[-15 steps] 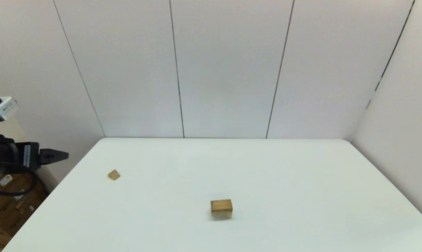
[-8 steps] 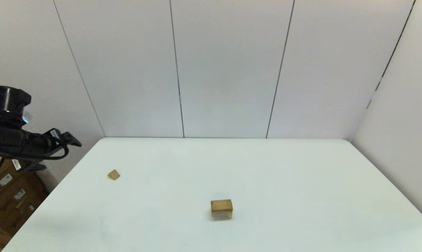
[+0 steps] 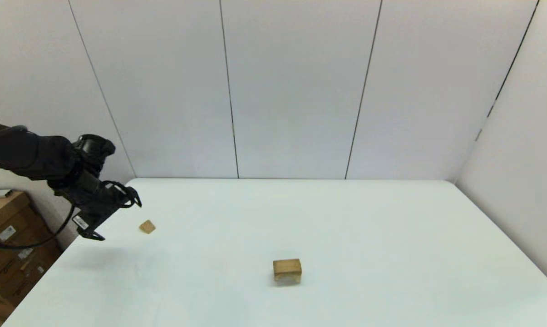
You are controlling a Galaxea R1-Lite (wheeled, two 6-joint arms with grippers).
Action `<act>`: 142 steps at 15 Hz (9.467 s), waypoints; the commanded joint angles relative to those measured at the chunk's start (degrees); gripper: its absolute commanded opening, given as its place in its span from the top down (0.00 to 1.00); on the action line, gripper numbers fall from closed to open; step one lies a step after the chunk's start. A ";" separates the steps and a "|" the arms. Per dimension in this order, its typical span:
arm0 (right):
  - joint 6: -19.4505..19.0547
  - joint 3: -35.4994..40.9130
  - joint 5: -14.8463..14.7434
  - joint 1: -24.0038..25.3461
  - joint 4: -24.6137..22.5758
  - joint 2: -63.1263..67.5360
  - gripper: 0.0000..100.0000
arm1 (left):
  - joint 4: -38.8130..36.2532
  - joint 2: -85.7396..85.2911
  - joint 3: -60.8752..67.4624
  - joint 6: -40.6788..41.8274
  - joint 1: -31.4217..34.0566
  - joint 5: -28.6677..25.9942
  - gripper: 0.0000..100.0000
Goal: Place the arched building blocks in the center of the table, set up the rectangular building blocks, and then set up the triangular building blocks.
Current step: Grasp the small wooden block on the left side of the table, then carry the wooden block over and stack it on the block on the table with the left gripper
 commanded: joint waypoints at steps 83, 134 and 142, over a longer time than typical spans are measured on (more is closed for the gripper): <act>-0.15 0.09 0.04 0.00 -0.03 -0.01 0.00 | 26.07 -3.74 -24.76 48.08 -9.59 -3.82 1.00; -0.07 0.09 0.04 0.00 -0.03 -0.01 0.00 | 21.32 19.73 -32.06 91.50 -50.28 -7.25 1.00; -0.15 0.09 0.04 0.00 -0.03 -0.01 0.00 | 21.24 20.17 -32.23 91.32 -50.28 -7.25 1.00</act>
